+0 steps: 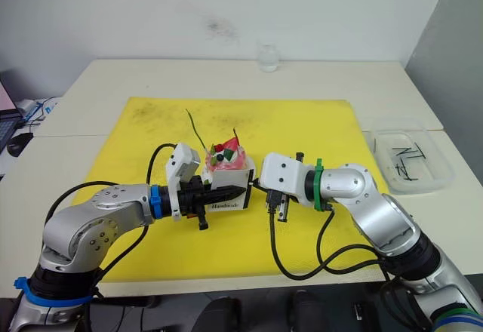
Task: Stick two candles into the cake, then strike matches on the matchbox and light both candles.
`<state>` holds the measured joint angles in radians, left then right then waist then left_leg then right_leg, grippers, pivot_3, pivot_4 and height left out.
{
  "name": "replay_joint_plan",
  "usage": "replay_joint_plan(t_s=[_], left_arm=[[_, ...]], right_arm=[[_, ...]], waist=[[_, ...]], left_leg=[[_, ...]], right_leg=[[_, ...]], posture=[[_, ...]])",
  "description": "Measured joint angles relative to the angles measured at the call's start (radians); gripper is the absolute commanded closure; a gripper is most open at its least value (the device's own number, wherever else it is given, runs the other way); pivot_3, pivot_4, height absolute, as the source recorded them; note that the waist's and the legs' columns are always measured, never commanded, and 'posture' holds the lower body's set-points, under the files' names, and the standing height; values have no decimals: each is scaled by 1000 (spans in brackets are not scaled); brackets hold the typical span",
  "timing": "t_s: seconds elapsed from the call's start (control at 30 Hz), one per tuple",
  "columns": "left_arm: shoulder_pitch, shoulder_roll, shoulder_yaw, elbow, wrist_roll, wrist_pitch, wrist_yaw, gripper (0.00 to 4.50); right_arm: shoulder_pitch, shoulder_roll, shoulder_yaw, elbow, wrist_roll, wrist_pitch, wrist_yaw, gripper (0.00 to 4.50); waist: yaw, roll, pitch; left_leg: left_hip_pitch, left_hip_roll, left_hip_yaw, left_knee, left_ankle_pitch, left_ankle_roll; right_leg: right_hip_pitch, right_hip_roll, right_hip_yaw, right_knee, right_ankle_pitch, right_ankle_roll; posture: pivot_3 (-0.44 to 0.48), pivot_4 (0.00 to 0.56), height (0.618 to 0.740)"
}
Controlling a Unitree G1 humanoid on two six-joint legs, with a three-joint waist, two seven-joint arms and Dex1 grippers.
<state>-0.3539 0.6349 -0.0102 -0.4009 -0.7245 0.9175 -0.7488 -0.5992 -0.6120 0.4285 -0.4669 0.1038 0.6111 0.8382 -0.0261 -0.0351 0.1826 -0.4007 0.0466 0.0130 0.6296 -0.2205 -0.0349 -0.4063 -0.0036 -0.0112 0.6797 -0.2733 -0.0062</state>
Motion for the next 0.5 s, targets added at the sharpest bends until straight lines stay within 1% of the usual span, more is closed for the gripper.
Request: replay_joint_plan(t_s=[0.07, 0.17, 0.23, 0.3, 0.33, 0.4, 0.5], left_arm=[[0, -4, -9, 8, 8, 0, 0, 4500], [-42, -8, -27, 7, 28, -38, -12, 4500], [-75, 38, -17, 14, 60, -85, -33, 4500], [-80, 86, 22, 36, 78, -104, -48, 4500], [-80, 96, 36, 41, 80, -105, -50, 4500], [-69, 109, 44, 32, 76, -104, -59, 4500], [-17, 112, 45, 8, 67, -96, -68, 4500]], right_arm=[[-2, -6, 18, 12, -14, -22, 20, 4475], [7, -45, 81, 12, -22, -54, 104, 4475], [38, -99, 98, -17, -13, -64, 165, 4475], [43, -144, 85, -36, -2, -64, 197, 4475], [43, -149, 66, -46, 2, -61, 205, 4475], [38, -141, 35, -63, 21, -50, 205, 4475], [31, -119, 3, -74, 39, -25, 198, 4475]], waist=[[0, 0, 0], [1, 0, 0], [2, 0, 0], [0, 0, 0], [-4, 0, 0], [-5, 0, 0], [-3, 0, 0]], left_leg=[[0, 0, 0, 0, 0, 0], [0, -1, 0, 0, 0, 0], [0, -1, 0, 0, 0, 0], [0, -1, 0, 0, 0, 0], [1, 0, 1, 0, 0, 0], [1, 0, 1, 0, 0, 0], [0, 1, 0, 0, 0, 0]], right_leg=[[0, 0, 0, 0, 0, 0], [0, 1, 0, 0, 0, 0], [0, 1, 0, 0, 0, 0], [0, 1, 0, 0, 0, 0], [0, 1, 1, 0, 0, 0], [0, 1, 0, 0, 0, 0], [0, 1, -1, 0, 0, 0]], posture=[[0, 150, 740], [0, 150, 740], [0, 150, 740], [0, 150, 740], [0, 150, 740], [0, 150, 740], [0, 150, 740]])
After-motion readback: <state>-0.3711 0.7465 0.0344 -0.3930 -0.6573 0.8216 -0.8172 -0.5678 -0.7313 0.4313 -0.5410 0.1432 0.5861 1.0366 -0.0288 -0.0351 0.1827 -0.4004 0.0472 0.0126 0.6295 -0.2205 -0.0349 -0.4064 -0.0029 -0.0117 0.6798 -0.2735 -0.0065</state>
